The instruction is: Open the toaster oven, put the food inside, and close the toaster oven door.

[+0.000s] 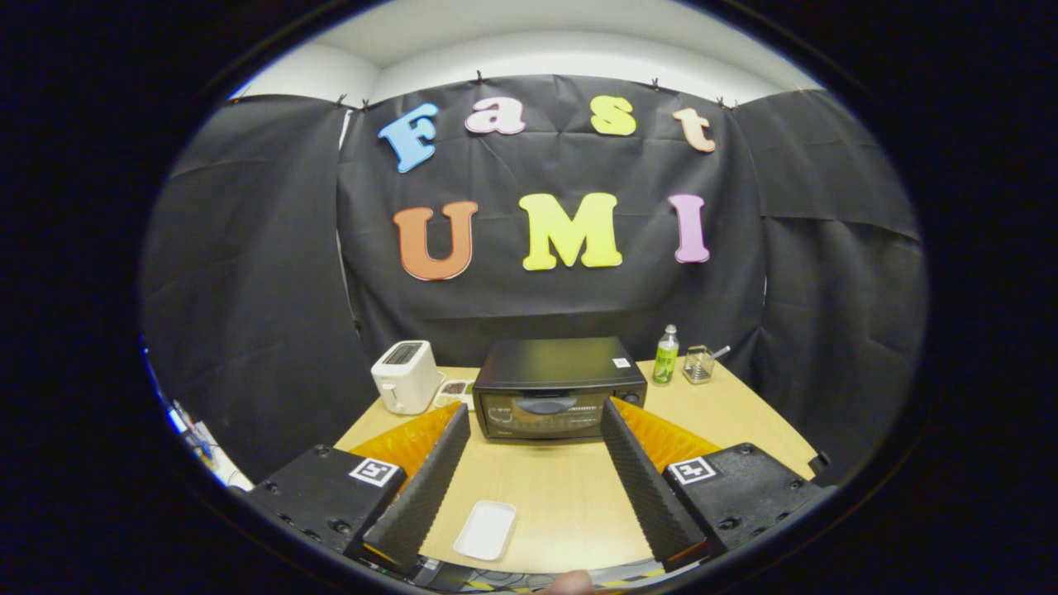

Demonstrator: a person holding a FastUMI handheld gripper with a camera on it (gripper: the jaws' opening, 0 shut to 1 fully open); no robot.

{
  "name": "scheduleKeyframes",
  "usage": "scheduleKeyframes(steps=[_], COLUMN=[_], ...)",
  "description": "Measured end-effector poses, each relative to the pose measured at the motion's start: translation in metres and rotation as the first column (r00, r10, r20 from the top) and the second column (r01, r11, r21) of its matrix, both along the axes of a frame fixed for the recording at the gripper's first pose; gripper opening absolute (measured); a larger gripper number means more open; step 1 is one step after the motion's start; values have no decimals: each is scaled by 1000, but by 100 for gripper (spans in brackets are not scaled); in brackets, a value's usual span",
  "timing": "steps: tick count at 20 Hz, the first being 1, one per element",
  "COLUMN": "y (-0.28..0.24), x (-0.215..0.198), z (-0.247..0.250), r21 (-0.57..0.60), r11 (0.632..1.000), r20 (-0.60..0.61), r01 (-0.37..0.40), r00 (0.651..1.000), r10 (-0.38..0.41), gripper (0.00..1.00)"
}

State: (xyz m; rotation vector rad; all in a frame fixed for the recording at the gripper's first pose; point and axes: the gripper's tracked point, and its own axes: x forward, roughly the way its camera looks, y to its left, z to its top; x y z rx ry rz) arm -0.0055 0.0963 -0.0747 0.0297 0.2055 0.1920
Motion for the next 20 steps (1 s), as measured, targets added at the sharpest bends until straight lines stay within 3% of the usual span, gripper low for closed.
scheduleKeyframes(steps=[12, 20], y=[-13, -10], x=[11, 8], z=[17, 20], r21=[31, 7], r11=[999, 1000], r20=[31, 51], r01=[30, 6], r00=[999, 999], r10=[-31, -6], gripper=[100, 100])
